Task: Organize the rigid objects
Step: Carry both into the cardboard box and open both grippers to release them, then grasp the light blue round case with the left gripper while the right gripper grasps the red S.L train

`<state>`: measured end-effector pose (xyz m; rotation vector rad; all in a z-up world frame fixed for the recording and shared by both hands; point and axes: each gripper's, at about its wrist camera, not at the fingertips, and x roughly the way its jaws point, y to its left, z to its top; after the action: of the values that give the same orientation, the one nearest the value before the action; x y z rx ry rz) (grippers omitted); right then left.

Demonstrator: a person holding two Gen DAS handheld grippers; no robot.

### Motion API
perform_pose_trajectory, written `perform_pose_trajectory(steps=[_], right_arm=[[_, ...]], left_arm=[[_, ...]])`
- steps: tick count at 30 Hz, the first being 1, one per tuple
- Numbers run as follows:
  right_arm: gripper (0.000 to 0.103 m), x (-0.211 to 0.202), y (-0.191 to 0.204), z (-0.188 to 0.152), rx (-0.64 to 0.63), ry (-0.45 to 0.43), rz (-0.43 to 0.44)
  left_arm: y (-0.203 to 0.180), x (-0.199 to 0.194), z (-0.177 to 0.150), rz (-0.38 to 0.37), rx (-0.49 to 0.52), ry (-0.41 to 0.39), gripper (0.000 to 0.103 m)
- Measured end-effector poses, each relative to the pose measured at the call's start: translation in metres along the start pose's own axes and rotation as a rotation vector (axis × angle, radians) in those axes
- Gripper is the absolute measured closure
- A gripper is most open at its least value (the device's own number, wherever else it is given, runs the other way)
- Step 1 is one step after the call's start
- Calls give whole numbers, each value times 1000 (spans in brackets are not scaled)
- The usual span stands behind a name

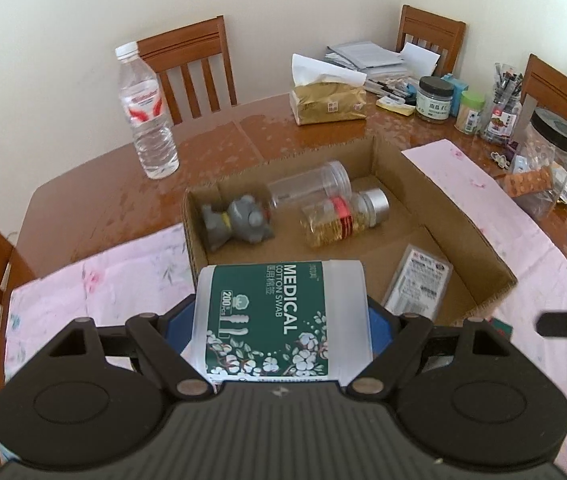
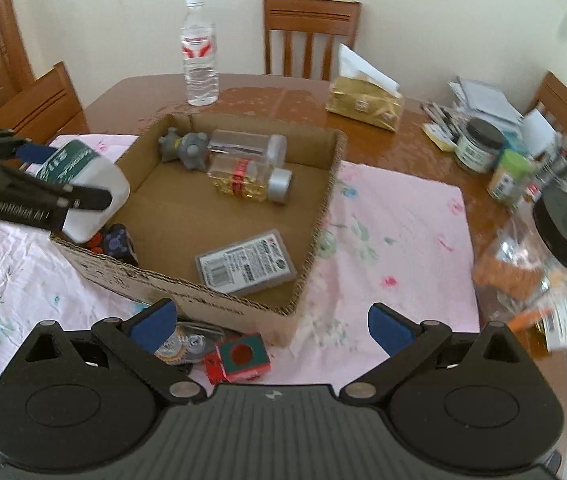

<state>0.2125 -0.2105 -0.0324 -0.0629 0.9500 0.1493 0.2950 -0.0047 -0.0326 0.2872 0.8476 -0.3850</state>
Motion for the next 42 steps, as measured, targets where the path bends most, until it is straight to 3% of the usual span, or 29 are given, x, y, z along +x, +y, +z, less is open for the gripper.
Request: perform_pose_trajectory(steps=[7,8,10,13,23,33,42], right_arm=[[0,-6,-14,-11,59,15,-52],[0,-7,-15,-12,65,16,-56],[0,-7,-17,-14,75,19,-71],[0,-4,-20,-16,89,30,-81],[0,18,-19,-21,98,73,-63],[0,55,-8,-22,154,123,-28],[0,78,-9,-24,205,153,-99]], left_arm=[[12,25,26,19,3,-18,20],[14,26,29,32,-4,-31,18],[17,26,34,66,-18,-61,3],[19,23,35,73,-29,-86,3],[15,7,3,67,-85,-56,3],[3,-25,-44,82,-225,-40,3],[-8,-26,-71,54,-222,8,3]])
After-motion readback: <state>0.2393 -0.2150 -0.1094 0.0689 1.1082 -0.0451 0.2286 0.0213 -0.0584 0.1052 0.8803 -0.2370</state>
